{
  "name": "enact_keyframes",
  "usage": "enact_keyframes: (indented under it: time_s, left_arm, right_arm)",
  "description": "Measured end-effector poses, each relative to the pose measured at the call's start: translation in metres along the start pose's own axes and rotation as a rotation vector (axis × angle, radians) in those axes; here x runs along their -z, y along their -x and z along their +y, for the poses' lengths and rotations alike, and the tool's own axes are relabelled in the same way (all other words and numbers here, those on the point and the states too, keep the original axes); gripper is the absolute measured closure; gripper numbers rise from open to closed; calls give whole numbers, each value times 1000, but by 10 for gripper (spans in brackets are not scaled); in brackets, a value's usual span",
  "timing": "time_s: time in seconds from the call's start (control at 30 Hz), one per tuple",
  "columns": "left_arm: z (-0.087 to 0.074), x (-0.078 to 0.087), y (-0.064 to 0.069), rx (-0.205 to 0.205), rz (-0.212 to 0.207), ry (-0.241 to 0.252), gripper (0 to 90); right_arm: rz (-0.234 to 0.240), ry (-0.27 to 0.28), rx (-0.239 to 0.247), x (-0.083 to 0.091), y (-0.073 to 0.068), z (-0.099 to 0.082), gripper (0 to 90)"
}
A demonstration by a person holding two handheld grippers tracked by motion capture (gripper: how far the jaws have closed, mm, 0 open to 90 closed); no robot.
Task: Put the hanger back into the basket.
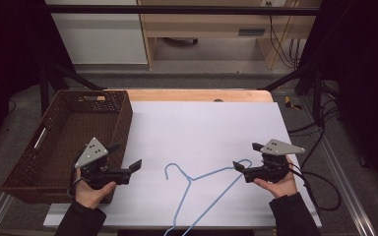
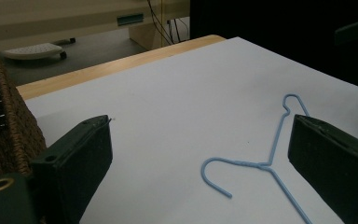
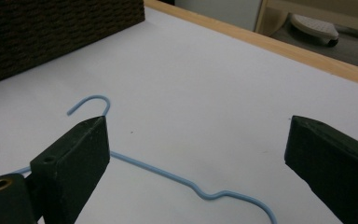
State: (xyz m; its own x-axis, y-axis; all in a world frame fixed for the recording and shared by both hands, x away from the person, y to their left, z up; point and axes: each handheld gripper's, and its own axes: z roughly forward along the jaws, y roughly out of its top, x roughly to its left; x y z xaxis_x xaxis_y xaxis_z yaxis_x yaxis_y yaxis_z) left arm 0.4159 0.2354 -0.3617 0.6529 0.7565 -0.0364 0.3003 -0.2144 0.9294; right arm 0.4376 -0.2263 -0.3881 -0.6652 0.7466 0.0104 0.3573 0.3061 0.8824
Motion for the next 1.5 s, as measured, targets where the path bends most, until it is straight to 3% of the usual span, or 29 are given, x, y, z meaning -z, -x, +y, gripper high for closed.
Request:
enact_keyframes:
  time_s: [0.23,0.47,0.87,1.17,1.3,1.37,1.5]
  left_arm:
    - [-1,-1,-1,1,3,-6,61]
    - [-1,-1,-1,0,2,-7,62]
    - [-2,-3,0,-3,-2,-15,64]
    - [-4,-7,1,-2,-6,-29,67]
    - [-5,-9,2,-5,-6,-33,67]
    - [-5,-9,2,-6,-6,-35,67]
    - [-5,-9,2,-4,-6,-33,67]
  right_arm:
    - [63,-109,83,-32,-17,7,97]
    - [121,-191,126,-65,-32,13,144]
    - [158,-258,146,-90,-41,8,191]
    - [213,-301,169,-107,-50,6,299]
    - [208,-315,175,-113,-57,7,331]
    - [214,-315,140,-117,-59,9,343]
    - [175,-327,134,-126,-67,14,384]
